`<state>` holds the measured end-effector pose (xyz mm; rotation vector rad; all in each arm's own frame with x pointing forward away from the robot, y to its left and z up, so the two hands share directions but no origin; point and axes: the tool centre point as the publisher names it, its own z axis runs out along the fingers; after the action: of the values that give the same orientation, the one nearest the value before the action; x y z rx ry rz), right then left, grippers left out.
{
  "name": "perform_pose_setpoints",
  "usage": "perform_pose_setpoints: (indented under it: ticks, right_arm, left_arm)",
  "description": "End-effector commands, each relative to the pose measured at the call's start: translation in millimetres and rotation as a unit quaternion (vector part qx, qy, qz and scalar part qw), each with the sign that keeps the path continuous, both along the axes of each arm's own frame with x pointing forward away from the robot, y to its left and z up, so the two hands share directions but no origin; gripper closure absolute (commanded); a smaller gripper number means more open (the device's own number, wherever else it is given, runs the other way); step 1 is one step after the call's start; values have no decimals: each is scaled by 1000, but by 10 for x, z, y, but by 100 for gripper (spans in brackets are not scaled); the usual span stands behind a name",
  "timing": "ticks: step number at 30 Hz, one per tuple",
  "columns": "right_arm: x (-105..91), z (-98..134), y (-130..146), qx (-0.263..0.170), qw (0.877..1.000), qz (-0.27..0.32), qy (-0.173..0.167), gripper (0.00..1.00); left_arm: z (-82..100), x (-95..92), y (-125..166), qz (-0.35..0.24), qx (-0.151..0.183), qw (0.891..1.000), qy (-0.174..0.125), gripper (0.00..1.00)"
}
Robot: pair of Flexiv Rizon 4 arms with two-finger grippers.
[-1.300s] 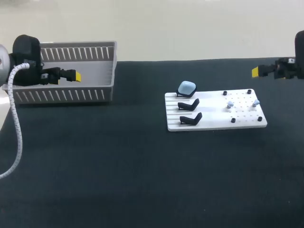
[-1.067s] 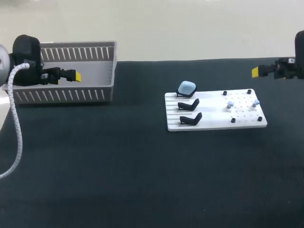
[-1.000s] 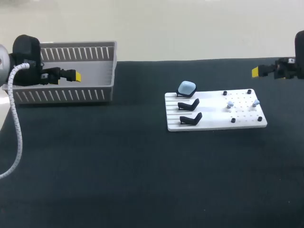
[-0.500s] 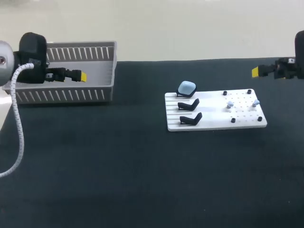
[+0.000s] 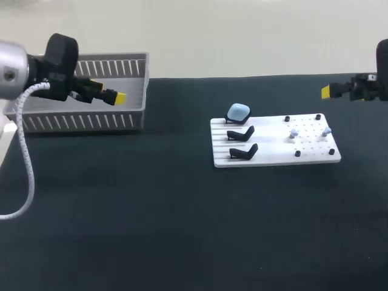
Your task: Pick up each earbud case from the left stands, insert the matching earbuds, close the lid, and place the case in the box.
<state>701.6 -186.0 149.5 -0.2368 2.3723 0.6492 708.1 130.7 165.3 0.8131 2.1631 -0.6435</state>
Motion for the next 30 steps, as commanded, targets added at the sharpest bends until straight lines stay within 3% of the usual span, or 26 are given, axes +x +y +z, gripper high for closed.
perform_pose_setpoints:
  ticks: [1,9,18,30]
  right_arm:
    - [-4,3,-1,-1,1000,0,0,0]
    - [-4,3,-1,-1,1000,0,0,0]
    - [-4,3,-1,-1,1000,0,0,0]
    - [-4,3,-1,-1,1000,0,0,0]
  left_arm:
    - [-13,77,-76,-101,-42,994,-1,0]
    - [2,164,-421,-201,-26,978,-43,0]
    - [-50,205,-828,-301,-25,950,-76,0]
    - [-91,220,-955,-306,-23,948,-81,0]
